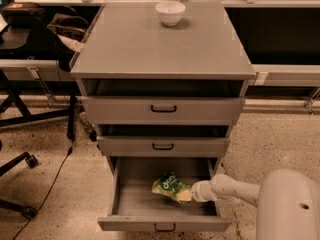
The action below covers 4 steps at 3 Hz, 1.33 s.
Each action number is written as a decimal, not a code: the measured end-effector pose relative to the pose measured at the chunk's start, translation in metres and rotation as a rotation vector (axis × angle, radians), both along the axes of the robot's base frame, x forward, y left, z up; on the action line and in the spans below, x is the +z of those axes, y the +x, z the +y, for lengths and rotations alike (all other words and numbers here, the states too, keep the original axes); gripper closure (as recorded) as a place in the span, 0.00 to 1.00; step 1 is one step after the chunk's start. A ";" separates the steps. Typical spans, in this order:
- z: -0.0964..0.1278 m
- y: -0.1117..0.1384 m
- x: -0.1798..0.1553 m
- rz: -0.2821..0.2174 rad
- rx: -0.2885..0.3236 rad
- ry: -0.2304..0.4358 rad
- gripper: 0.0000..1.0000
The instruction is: Place green rice chip bag into bottom drawer
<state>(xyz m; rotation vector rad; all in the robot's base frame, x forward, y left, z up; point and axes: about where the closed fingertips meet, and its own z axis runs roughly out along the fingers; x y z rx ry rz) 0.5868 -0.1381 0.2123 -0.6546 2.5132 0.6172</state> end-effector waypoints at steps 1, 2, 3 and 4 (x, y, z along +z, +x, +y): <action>0.001 0.004 -0.019 0.026 -0.024 -0.043 1.00; 0.002 0.005 -0.023 0.032 -0.022 -0.053 0.85; 0.002 0.005 -0.023 0.032 -0.022 -0.053 0.62; 0.002 0.005 -0.023 0.032 -0.022 -0.053 0.39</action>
Offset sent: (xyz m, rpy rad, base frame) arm 0.0034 0.0008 -0.0156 -0.0346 0.0208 -0.0208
